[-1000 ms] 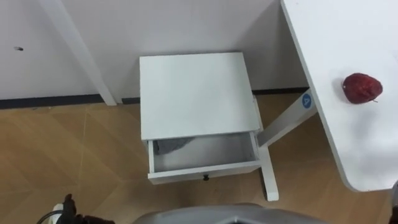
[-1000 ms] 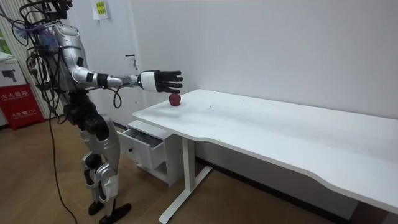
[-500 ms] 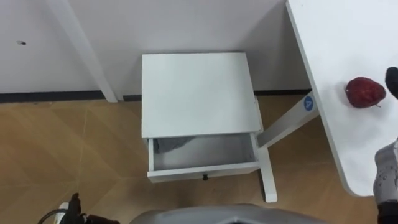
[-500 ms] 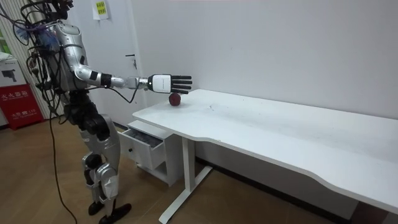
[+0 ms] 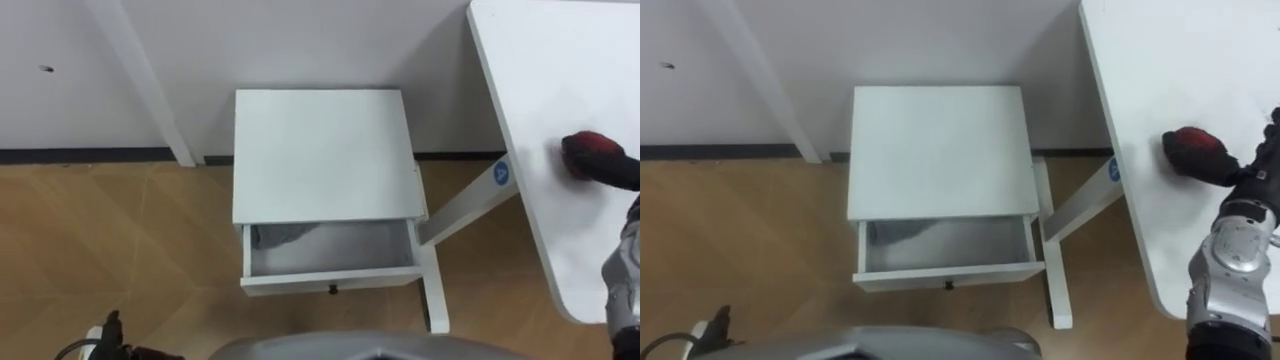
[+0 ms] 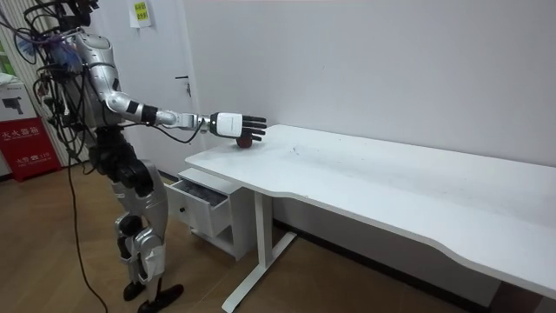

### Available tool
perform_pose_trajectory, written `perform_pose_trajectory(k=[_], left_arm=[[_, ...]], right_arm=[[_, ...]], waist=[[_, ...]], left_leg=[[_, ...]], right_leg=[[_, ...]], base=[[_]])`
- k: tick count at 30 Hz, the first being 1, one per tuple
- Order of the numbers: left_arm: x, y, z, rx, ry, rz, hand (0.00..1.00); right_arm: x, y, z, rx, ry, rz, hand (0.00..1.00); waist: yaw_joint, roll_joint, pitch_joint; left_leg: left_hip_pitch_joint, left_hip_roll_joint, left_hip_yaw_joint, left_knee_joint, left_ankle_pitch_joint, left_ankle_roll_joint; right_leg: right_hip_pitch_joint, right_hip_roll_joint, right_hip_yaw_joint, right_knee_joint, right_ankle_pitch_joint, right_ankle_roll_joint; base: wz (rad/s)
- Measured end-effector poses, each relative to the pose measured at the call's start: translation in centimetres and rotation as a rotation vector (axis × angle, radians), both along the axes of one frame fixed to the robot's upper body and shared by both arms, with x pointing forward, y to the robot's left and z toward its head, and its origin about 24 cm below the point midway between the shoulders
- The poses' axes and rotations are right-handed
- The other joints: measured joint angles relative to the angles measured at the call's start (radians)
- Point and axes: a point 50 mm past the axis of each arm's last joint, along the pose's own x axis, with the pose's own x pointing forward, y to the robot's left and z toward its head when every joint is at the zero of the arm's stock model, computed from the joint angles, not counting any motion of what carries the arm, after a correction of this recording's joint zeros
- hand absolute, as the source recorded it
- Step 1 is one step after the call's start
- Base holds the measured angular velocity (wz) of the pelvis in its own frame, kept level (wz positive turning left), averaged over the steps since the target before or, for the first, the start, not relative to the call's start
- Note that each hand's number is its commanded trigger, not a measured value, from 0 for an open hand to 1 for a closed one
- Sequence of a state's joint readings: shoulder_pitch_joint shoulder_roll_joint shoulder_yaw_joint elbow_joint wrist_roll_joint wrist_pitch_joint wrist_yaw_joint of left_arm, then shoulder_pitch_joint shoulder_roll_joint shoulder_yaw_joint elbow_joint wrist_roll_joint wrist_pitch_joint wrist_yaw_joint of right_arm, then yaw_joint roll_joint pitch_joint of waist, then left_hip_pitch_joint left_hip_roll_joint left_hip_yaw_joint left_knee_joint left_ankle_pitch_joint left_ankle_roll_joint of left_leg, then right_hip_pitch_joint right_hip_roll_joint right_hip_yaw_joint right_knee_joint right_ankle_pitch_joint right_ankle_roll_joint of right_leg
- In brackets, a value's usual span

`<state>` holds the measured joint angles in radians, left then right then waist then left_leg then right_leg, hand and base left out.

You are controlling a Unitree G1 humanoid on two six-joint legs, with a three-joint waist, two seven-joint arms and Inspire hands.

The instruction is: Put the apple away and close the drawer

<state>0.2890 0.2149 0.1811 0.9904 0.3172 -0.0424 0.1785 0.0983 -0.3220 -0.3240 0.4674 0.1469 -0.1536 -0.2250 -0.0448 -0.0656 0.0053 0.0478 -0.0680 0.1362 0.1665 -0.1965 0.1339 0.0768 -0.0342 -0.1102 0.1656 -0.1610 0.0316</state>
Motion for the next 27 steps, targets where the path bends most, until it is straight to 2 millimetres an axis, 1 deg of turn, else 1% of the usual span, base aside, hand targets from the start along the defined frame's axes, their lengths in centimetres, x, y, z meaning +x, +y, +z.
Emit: perform_pose_trajectory(k=[4, 7, 13, 19, 20, 21, 22, 23, 27], left_arm=[[-0.9, -0.1, -0.2, -0.008, 0.033, 0.008, 0.0], [-1.2, -0.1, -0.3, -0.019, 0.045, 0.007, 0.0], [-1.2, -0.2, -0.3, -0.024, 0.044, 0.006, 0.0], [-1.4, -0.2, -0.4, -0.026, 0.049, 0.007, 0.0], [-1.3, -0.2, -0.4, -0.026, 0.049, 0.007, 0.0], [-1.3, -0.2, -0.4, -0.026, 0.047, 0.007, 0.0], [-1.2, -0.2, -0.4, -0.027, 0.047, 0.006, 0.0], [-1.2, -0.2, -0.4, -0.027, 0.047, 0.006, 0.0], [-1.2, -0.2, -0.4, -0.029, 0.047, 0.006, 0.0]], right_arm=[[-0.1, 0.4, -0.9, 0.019, 0.044, 0.033, 0.0], [-0.1, 0.5, -0.9, -0.003, 0.062, 0.058, 0.0], [0.0, 0.7, -1.1, -0.028, 0.097, 0.108, 0.0], [-0.4, 0.6, -1.8, -0.037, 0.137, 0.114, 0.0], [-0.4, 0.6, -1.8, -0.039, 0.138, 0.115, 0.03], [-0.4, 0.6, -1.8, -0.04, 0.14, 0.117, 0.24], [-0.4, 0.6, -1.8, -0.038, 0.141, 0.122, 0.84], [-0.4, 0.6, -1.8, -0.037, 0.142, 0.125, 1.0], [-0.4, 0.6, -1.7, -0.04, 0.14, 0.134, 1.0]], waist=[[0.0, -0.003, 0.0008], [0.0, -0.002, 0.0015], [0.005, 0.001, 0.0018], [0.01, 0.006, 0.0023], [0.01, 0.006, 0.0023], [0.011, 0.007, 0.0023], [0.012, 0.007, 0.0024], [0.012, 0.007, 0.0023], [0.013, 0.007, 0.0018]], left_leg=[[0.011, 0.0, 0.0, 0.001, 0.0, 0.0], [0.013, 0.0, 0.0, 0.004, 0.0, 0.0], [0.015, 0.0, 0.0, 0.003, 0.0, 0.0], [0.013, 0.0, 0.0, 0.002, 0.0, 0.0], [0.013, 0.0, 0.0, 0.002, 0.0, 0.0], [0.013, 0.0, 0.0, 0.002, 0.0, 0.0], [0.013, 0.0, 0.0, 0.002, 0.0, 0.0], [0.013, 0.0, 0.0, 0.002, 0.0, -0.001], [0.016, 0.0, 0.0, 0.002, 0.0, -0.001]], right_leg=[[0.01, 0.0, -0.003, 0.001, 0.0, 0.0], [0.009, 0.001, -0.003, 0.002, 0.0, 0.0], [0.009, 0.002, -0.003, 0.002, 0.0, 0.0], [0.01, 0.002, -0.002, 0.002, 0.0, 0.0], [0.01, 0.002, -0.002, 0.002, 0.0, 0.0], [0.01, 0.002, -0.002, 0.001, 0.0, 0.0], [0.01, 0.002, -0.002, 0.001, 0.0, 0.0], [0.01, 0.002, -0.002, 0.001, 0.0, 0.0], [0.015, 0.002, -0.003, 0.001, 0.0, 0.0]], base=[[0.0], [0.0], [0.0], [0.0], [0.0], [0.0], [0.0], [0.0], [0.0]])
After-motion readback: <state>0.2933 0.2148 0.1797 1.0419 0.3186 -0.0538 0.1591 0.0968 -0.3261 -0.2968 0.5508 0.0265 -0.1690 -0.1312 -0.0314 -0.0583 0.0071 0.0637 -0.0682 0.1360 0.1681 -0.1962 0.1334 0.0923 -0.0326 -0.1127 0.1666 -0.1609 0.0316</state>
